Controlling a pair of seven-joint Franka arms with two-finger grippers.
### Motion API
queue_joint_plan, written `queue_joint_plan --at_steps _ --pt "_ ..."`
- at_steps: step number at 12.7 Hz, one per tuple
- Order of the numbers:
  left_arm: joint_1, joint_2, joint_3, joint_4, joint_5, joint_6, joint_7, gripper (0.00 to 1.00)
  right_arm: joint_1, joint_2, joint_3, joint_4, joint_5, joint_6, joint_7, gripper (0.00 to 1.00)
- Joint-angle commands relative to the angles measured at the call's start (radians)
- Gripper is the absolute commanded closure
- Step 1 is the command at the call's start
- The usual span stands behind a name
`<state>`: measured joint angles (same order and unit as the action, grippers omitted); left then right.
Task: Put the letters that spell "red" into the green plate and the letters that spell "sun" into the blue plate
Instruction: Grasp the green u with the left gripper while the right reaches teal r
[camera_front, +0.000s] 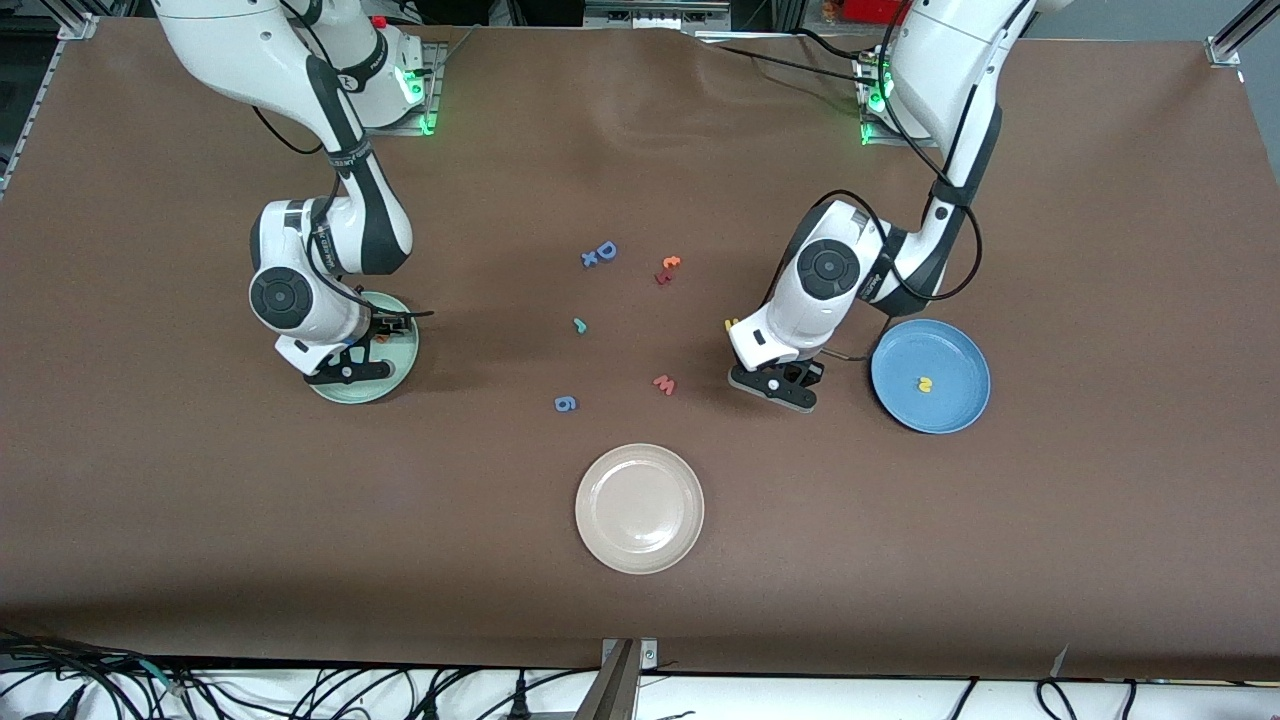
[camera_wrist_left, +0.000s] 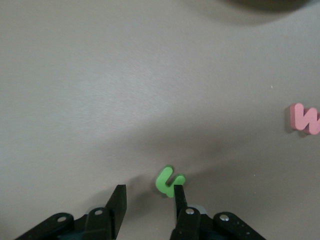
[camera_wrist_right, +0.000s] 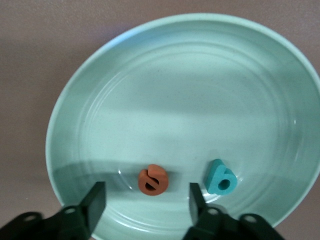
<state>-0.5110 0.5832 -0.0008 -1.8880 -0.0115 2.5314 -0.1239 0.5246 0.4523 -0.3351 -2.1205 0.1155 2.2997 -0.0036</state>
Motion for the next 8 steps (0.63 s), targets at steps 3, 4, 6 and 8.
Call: queue_joint_plan --at_steps 3,4,6,8 --pt "-0.037 0.040 0.015 0.036 0.019 0.010 0.024 0.56 0.018 -0.029 0.017 0.072 0.023 -0.086 0.022 0.06" --pt "-0.037 0.043 0.015 0.036 0.021 0.010 0.027 0.55 0.023 -0.029 0.037 0.102 0.027 -0.110 0.080 0.07" --pt "-0.037 0.044 0.015 0.036 0.021 0.013 0.055 0.55 0.034 -0.023 0.083 0.138 0.027 -0.108 0.233 0.08" --pt "-0.037 0.052 0.016 0.033 0.021 0.018 0.098 0.55 0.060 -0.008 0.100 0.180 0.027 -0.105 0.365 0.08"
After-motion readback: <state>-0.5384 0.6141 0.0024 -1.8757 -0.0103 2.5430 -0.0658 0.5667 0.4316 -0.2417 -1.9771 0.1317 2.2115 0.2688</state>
